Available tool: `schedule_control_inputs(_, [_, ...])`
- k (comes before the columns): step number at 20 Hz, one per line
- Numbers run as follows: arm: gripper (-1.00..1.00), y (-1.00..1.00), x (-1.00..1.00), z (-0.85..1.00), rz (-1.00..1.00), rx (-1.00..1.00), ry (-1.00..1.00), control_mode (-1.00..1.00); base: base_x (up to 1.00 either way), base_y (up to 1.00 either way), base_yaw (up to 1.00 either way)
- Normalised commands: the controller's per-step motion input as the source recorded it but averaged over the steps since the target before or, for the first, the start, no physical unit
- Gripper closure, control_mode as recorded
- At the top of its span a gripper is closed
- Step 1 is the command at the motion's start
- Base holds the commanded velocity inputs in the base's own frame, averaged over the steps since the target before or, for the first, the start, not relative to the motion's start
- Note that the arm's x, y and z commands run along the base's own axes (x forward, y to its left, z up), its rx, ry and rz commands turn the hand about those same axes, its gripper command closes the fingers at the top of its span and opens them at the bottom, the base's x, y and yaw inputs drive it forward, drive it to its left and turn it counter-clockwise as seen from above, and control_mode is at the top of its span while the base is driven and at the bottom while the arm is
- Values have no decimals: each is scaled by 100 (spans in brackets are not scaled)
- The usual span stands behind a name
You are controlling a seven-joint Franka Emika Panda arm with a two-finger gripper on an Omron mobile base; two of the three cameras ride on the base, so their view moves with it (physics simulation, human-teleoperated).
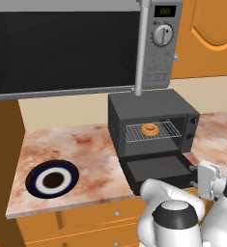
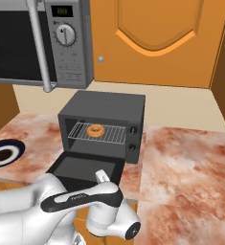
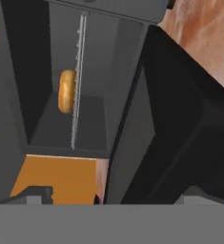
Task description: Pick up the bagel from the plate, place it on the toaster oven rack, close the door, and set the timer.
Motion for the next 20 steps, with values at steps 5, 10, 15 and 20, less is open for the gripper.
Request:
schedule_control_inputs(5, [-100,16,26,53,-6,0,-6,-100,0,0,0])
schedule_control_inputs(10, [-100,13,34,32,-8,0,0,-100,0,0,0])
schedule_control_inputs(15, [-100,17,50,32,-7,0,0,-100,0,0,0])
schedule_control_inputs(20, [-100,10,48,43,-5,0,0,-100,0,0,0])
